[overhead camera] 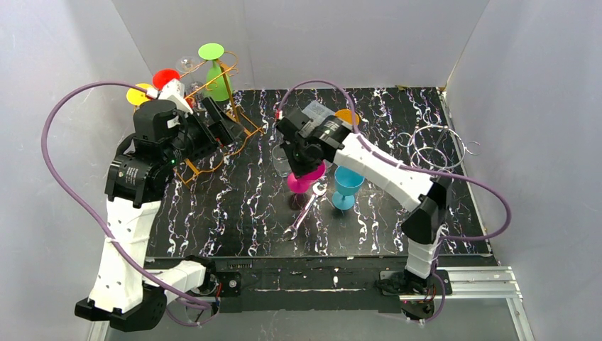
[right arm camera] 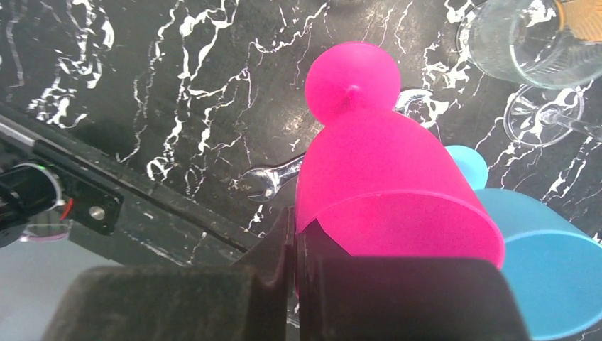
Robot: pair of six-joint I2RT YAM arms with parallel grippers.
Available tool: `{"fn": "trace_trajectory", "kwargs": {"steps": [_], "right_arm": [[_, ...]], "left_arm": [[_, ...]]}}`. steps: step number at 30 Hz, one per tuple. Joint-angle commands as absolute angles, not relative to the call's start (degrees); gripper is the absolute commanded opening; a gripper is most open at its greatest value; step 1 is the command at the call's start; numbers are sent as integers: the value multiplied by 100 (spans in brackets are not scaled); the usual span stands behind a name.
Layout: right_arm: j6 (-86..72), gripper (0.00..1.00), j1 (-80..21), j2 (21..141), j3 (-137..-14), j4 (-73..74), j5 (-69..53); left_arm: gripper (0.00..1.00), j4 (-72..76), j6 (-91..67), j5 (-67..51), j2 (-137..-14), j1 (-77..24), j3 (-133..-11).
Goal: Take the wine glass off the wine glass rack
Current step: Place the wine glass at the center of the board.
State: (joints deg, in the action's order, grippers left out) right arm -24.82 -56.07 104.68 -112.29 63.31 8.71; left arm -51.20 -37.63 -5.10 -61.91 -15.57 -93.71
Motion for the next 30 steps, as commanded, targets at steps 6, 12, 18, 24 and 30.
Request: {"fn": "trace_trajectory", "kwargs": {"steps": [6, 12, 18, 24, 30], "right_arm": [[-2214, 1, -5759, 11286, -11800, 6401, 1213], [-2172, 1, -5791, 11574, -11896, 6451, 1271], [-2130, 1, -5801, 11739, -11964, 6540, 1309], [-2093, 13, -5818, 11801, -12029, 6592, 1323], [-2070, 20, -5818, 11813, -12051, 6614, 1315]], "left_arm": [[98, -5623, -3173, 499, -5995, -1578, -9945], [98, -5687, -3064, 621, -5941, -1577, -10123], [98, -5693, -3013, 667, -5973, -1580, -10134], [98, -5694, -3019, 662, -6003, -1581, -10113], [98, -5692, -3032, 678, -5992, -1579, -10043]]}}
